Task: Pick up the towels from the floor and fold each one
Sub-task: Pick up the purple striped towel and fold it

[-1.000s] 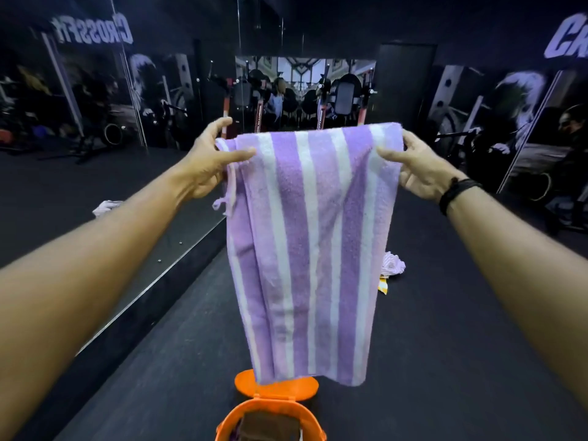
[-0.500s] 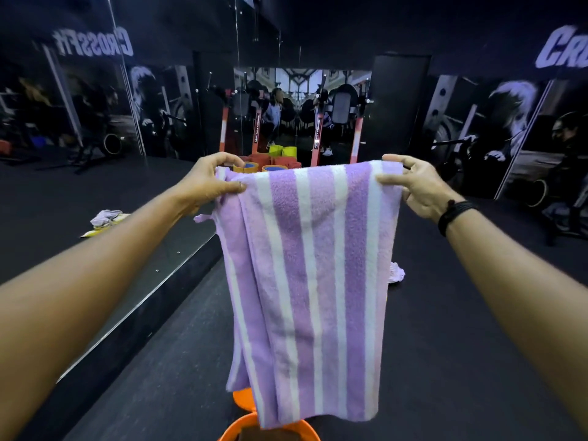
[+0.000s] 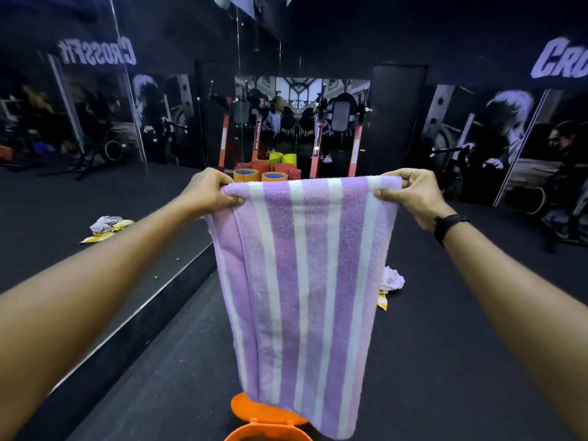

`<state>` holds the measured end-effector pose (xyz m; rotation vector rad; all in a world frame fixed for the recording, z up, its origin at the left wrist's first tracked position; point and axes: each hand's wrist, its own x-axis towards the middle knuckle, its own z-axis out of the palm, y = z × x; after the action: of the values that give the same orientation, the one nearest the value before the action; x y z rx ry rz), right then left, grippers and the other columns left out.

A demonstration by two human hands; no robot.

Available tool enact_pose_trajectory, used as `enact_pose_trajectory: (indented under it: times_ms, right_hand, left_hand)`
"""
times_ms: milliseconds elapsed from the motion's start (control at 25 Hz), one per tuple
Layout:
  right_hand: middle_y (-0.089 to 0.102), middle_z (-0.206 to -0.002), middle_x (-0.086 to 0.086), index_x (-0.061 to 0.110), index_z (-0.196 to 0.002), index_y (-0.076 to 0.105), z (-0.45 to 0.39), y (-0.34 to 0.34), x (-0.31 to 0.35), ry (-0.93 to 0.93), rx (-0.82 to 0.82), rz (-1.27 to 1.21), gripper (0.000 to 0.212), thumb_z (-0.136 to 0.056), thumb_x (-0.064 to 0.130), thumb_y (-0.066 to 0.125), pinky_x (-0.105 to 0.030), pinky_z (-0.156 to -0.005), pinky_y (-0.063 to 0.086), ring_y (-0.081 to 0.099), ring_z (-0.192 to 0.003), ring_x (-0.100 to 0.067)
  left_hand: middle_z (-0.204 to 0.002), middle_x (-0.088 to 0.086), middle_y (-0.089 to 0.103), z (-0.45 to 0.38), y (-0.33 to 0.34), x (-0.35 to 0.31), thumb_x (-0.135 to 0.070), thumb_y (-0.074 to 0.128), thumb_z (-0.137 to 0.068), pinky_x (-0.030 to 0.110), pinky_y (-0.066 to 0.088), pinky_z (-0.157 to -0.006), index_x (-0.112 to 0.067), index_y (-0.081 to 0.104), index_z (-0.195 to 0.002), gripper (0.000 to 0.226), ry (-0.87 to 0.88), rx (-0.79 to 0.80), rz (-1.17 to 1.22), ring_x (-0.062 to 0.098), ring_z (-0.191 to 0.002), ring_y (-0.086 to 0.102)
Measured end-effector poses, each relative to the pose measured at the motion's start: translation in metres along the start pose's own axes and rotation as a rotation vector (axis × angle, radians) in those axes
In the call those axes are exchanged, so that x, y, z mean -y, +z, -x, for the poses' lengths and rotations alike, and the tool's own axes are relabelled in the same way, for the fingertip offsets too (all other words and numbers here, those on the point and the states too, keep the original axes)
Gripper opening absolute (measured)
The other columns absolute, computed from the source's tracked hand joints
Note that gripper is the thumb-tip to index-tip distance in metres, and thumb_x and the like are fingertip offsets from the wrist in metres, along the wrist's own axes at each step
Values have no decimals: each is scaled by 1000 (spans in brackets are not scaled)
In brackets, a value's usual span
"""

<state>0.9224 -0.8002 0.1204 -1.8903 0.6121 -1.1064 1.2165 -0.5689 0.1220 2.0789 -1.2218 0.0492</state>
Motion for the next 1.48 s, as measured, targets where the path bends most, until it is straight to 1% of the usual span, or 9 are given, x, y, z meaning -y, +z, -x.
enact_pose_trajectory:
  times_ms: [160,320,600,760,840,960,1040,1320,1480]
  right_hand:
    - [70,-73,0,15,-76,67,-2,-4,-5,-27,-62,93,19,-71,4,82,-28,-67,54,63,-68,-11]
    - [65,-78,-6,13,-77,69,-1,-5,-11,-98,-76,445,12,-77,18,79,-26,-64,47,55,-72,-14]
    - [60,-72,-6,9,-75,61,4,-16,-23,106,458,464,19,-78,18,77,-30,-61,42,53,-68,-17]
    - [65,-85,-3,13,-94,62,-14,-29,24,49,210,-32,39,-66,36,76,-29,-61,53,61,-69,-9]
    - [70,-103,-5,12,-109,64,-9,-20,28,133,305,-239,61,-59,42,82,-33,-78,59,69,-86,-14]
    - [74,-100,-7,8,-104,69,18,10,-6,239,384,-272,59,-53,31,88,-28,-72,58,71,-87,-16]
    - [74,-97,-9,5,-103,69,25,16,-17,275,324,-345,41,-67,20,81,-28,-69,58,71,-85,-19]
    - [73,-97,-11,9,-104,70,10,15,-9,443,304,-356,27,-81,22,69,-28,-67,59,71,-79,-17]
    - [74,-102,-6,13,-99,75,8,-1,4,376,516,-340,55,-50,34,90,-26,-73,58,71,-91,-16]
  left_hand:
    - [-112,10,57,-7,2,10,-34,73,-81,43,48,-89,-24,72,-94,17,-73,-102,-189,31,-109,54]
    - [-72,1,61,-1,3,12,-33,75,-80,30,41,-62,-17,67,-70,20,142,-140,-91,22,-76,59]
    - [-51,-10,47,0,-6,17,-42,76,-76,27,32,-55,-16,62,-58,35,127,485,-344,11,-55,41]
    - [-77,-6,66,-12,-39,-9,-64,82,-51,26,46,-63,-19,68,-90,61,93,141,562,12,-69,58]
    - [-80,-13,69,-3,-34,-7,-73,83,-27,23,52,-63,-24,61,-95,86,-19,174,910,5,-68,64]
    - [-100,11,74,30,11,12,-54,94,-23,36,60,-71,-9,66,-104,97,-163,434,859,21,-87,71]
    - [-108,19,70,32,26,28,-43,95,-33,37,60,-73,-6,68,-108,87,-253,367,914,27,-89,71]
    - [-87,8,66,26,18,29,-27,83,-59,29,53,-67,-17,68,-78,26,-377,415,966,16,-74,64]
    - [-107,8,72,22,4,35,-49,91,-46,37,58,-83,-14,69,-110,76,-309,482,1024,22,-98,70]
